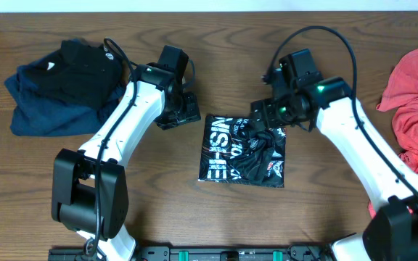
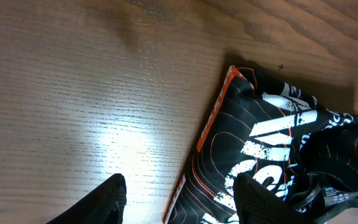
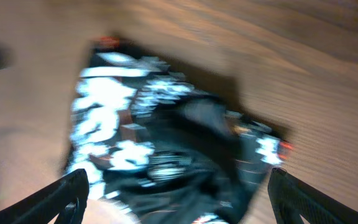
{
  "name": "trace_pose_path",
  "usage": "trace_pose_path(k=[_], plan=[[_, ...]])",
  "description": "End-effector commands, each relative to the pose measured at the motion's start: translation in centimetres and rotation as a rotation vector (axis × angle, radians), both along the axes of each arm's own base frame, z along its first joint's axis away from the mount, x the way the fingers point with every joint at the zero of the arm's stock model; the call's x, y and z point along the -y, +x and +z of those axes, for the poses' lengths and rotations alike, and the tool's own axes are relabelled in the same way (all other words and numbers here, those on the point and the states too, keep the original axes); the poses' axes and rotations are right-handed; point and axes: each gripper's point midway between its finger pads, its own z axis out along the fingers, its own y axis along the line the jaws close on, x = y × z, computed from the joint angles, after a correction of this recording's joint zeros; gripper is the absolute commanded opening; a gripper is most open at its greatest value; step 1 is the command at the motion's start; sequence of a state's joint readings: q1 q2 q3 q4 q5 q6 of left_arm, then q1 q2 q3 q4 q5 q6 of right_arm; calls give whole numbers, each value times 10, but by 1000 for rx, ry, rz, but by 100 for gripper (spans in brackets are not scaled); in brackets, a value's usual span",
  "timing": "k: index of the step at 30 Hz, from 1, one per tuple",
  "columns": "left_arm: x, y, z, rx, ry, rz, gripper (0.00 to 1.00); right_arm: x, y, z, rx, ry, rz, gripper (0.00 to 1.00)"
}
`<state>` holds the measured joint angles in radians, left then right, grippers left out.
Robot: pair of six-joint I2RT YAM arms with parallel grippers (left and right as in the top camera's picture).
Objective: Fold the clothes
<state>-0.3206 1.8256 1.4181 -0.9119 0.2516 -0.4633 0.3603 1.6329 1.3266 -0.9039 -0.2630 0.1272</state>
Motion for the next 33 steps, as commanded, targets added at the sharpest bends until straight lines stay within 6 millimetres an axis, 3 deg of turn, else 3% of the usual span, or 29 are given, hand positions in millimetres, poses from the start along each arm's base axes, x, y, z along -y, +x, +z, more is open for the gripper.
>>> trace_pose_path(k=[1, 10, 14, 18, 23, 26, 33], plan=[[-3, -3, -6, -13, 17, -11, 57, -36, -22, -2, -43, 101, 183, 90], [-3, -3, -6, -13, 17, -11, 57, -82, -45, -45, -184, 158, 317, 90], [-3, -3, -6, -13, 17, -11, 57, -84, -42, -65, -206, 126, 316, 89], [-3, -3, -6, -13, 17, -11, 57, -49, -28, -83, -198, -72, 172, 89], [-3, -3, -6, -13, 17, -11, 57, 24, -19, -91, -215, -353, -77, 91], [-3, -3, -6, -13, 17, -11, 57, 78, -18, -88, -230, -526, -239, 92], [-3, -4, -6, -16, 18, -11, 57, 122, -18, -86, -286, -563, -353, 91]])
